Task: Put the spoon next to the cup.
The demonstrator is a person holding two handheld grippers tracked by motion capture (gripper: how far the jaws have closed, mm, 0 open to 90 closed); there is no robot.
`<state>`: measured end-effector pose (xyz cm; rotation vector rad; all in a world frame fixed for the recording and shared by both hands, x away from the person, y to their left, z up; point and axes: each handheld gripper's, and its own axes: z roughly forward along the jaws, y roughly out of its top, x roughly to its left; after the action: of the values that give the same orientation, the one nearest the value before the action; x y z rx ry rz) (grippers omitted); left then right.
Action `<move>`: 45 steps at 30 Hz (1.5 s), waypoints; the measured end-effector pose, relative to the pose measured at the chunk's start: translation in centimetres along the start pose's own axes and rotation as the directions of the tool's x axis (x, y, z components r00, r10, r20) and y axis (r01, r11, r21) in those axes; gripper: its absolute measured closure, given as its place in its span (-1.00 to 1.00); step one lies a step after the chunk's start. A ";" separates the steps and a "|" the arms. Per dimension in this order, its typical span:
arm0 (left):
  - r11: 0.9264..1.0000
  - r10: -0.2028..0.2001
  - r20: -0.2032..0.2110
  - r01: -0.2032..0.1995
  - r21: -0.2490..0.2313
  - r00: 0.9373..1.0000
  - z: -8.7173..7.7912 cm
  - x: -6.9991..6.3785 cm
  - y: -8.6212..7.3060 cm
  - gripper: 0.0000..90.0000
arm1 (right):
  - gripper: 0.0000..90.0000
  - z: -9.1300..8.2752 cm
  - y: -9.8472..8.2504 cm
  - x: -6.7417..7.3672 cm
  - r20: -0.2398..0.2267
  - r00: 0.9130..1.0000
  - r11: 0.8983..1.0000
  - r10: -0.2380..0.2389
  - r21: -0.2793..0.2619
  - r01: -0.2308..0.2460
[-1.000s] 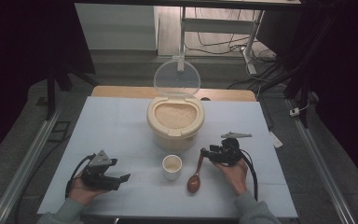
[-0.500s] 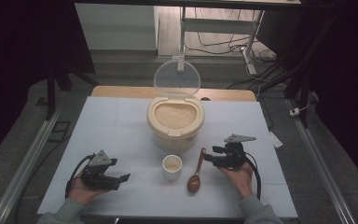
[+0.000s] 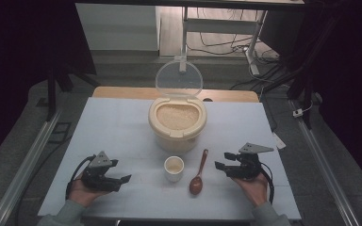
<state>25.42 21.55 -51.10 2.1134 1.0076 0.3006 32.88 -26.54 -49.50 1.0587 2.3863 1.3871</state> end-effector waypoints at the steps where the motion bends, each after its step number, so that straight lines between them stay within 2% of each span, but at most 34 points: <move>1: 1.000 -0.001 -0.001 0.001 0.000 1.000 0.0 0.0 0.0 -0.55 | -0.21 -0.3 -0.1 -0.1 -0.001 1.000 1.000 0.003 -0.001 -0.003; 10: 1.000 0.001 -0.003 -0.001 -0.004 1.000 0.0 0.0 0.0 -0.55 | -0.21 -2.6 -1.8 -0.4 -0.005 1.000 1.000 -0.023 -0.020 0.022; 16: 1.000 -0.001 -0.006 0.001 -0.009 1.000 -0.1 0.0 0.0 -0.55 | -0.20 -3.5 -2.8 -0.2 -0.003 0.999 0.999 -0.050 -0.011 0.050; 32: 1.000 -0.001 -0.011 0.001 -0.014 1.000 -0.3 -0.2 -0.3 -0.55 | -0.19 -3.3 -2.6 -0.2 0.011 0.995 0.995 -0.102 -0.003 0.102; 45: 1.000 0.001 -0.011 -0.002 -0.014 1.000 -0.3 -0.2 -0.3 -0.55 | -0.18 -3.3 -2.6 0.0 0.014 0.993 0.993 -0.118 -0.001 0.118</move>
<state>24.96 21.65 -51.08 2.1020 1.0078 0.3199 30.10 -29.60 -49.81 0.9068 2.3949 1.3378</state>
